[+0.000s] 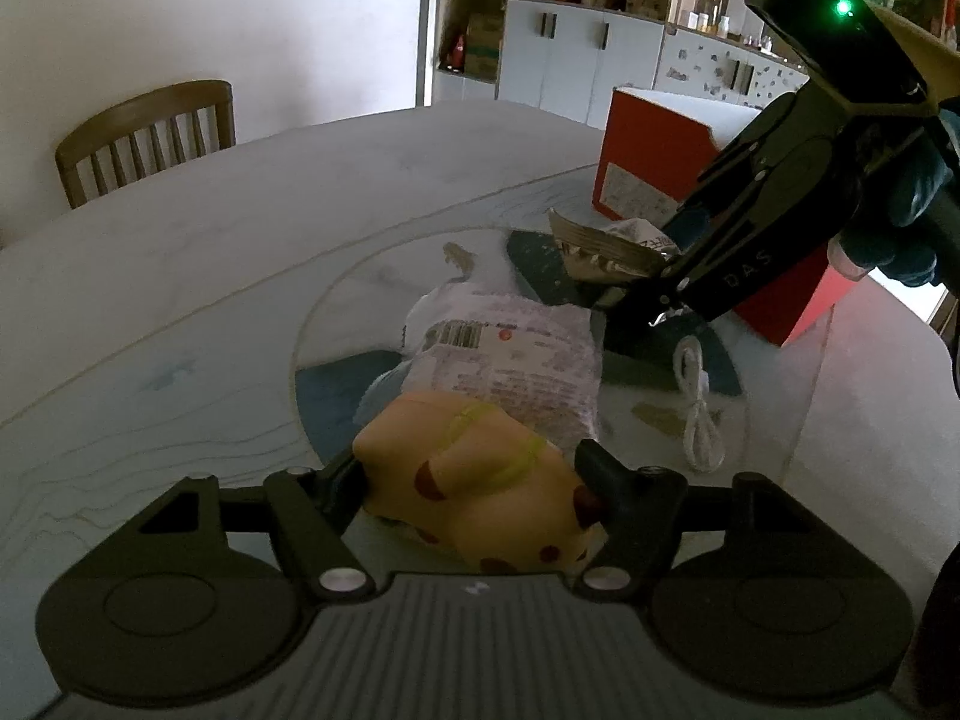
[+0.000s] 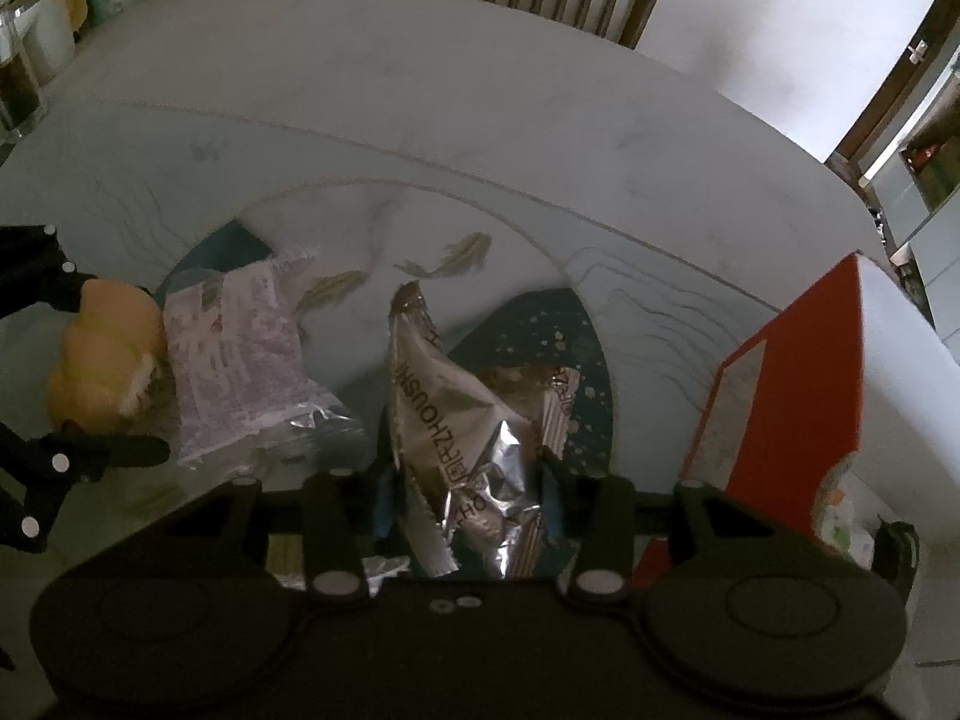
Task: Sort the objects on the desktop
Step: 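Grasp the silver foil bag with the right tool while the left tool grasps the yellow plush toy, then carry the silver foil bag and yellow plush toy over the red shoebox with both tools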
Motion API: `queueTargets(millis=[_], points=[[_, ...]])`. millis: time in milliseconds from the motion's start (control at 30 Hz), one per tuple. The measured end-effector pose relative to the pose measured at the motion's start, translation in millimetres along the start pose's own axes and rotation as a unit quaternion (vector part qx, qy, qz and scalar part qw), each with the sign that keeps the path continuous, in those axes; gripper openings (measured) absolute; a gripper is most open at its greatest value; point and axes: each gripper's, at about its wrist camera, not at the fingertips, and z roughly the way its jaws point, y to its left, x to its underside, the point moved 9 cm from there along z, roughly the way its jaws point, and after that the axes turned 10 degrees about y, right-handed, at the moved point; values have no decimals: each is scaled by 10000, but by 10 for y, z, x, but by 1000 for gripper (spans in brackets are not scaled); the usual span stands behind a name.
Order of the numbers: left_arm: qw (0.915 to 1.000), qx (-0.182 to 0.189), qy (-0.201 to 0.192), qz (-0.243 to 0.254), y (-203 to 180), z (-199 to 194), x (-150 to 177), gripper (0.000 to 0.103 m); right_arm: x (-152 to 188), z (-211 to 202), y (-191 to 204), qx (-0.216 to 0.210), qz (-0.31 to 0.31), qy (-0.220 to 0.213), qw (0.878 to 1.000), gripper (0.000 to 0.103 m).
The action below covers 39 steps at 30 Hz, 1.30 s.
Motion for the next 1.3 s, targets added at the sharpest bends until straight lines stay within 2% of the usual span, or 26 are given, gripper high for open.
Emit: queueTargets(millis=[433,800,1067,1300], points=[[9999,-20,-148,11,-156,-303,-146,72,28,-375,14,-139,182,-326,9992,44],[9996,-17,-257,147,-425,-642,-316,72,174,-875,-4,-344,413,-684,9962,44],[9989,96,-424,151,-619,-864,-575,72,279,-1194,-140,-429,617,-891,9932,44],[9968,149,-662,429,-849,-941,-848,72,406,-1446,-258,-468,805,-1129,9892,44]])
